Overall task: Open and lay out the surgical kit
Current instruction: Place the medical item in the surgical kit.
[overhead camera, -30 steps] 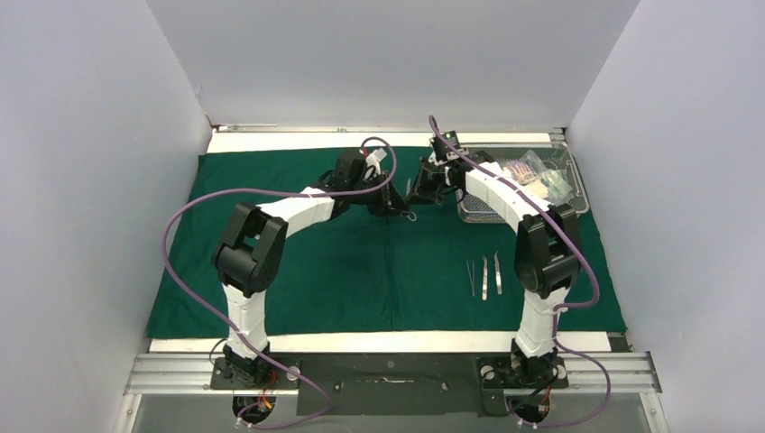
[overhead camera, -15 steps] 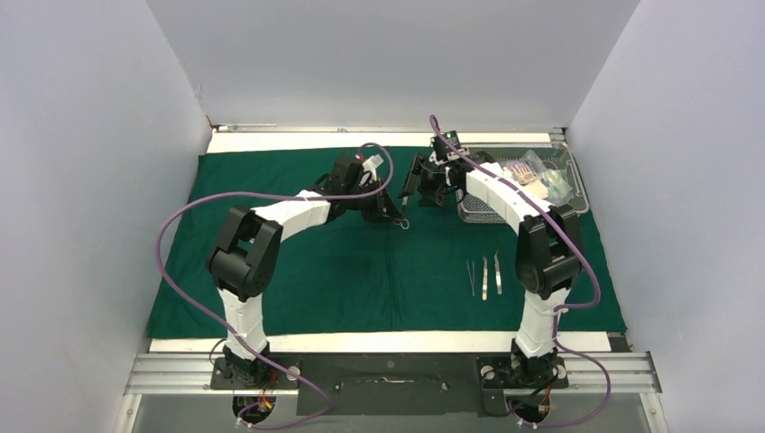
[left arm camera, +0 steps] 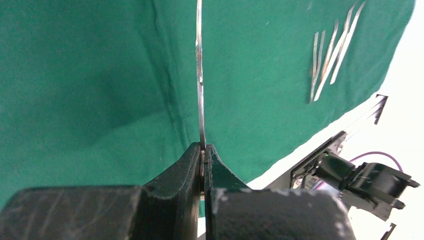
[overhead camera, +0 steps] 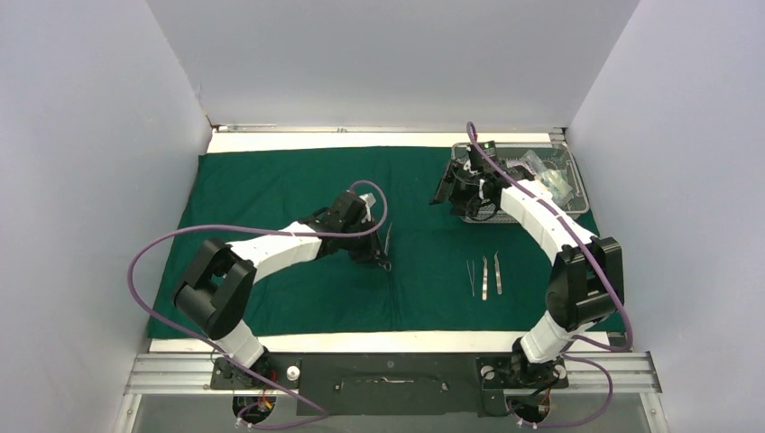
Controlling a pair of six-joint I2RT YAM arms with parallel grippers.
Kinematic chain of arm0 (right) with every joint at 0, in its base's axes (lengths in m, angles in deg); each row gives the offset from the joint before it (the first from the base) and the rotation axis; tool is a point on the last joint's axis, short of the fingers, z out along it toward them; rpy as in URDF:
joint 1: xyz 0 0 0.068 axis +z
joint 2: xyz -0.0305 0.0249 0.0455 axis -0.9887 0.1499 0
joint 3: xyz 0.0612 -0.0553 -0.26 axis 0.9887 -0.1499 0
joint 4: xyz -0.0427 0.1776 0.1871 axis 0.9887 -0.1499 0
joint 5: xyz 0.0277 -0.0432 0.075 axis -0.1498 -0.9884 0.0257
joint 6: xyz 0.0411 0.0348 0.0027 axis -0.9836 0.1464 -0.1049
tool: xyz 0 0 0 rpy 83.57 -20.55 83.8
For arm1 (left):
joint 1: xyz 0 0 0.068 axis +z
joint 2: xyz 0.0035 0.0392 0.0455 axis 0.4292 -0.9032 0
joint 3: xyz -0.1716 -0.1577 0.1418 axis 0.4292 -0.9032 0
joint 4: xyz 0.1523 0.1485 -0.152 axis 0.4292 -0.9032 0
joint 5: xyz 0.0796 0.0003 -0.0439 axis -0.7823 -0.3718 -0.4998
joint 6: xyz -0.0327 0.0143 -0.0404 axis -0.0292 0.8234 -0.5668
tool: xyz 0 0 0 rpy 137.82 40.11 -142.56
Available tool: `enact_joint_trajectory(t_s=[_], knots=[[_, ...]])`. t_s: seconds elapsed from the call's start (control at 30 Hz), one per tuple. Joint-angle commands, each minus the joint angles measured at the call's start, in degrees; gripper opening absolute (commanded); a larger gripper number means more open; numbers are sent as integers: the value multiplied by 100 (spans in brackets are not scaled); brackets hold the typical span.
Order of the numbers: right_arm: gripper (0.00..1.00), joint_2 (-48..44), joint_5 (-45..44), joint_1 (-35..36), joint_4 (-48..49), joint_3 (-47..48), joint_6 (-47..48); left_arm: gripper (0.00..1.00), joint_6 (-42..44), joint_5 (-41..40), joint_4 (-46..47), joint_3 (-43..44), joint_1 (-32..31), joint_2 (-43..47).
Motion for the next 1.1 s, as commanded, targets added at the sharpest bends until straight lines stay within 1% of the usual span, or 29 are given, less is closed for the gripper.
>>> enact_joint_trajectory(t_s=[0.0,0.17,0.5,0.67,0.9,1.07], knots=[[59,-307,-119,-160,44,-137,186,0,-308,-680,-197,-194,-341,239],[59,-357,-192,-192,-88,-117,310,0,-499,-1010,-227,-478,-403,368],[59,-277,-262,-231,-139,-99,332,0,-915,-778,683,-734,-552,361],[58,-174,-271,-276,-163,-37,402,0,-958,-585,1048,-833,-582,376],[58,-73,-230,-363,-210,-8,429,0,-1271,-462,1095,-917,-637,-31],[58,-53,-212,-402,-247,48,408,5,-1389,-386,1064,-1048,-646,-86]])
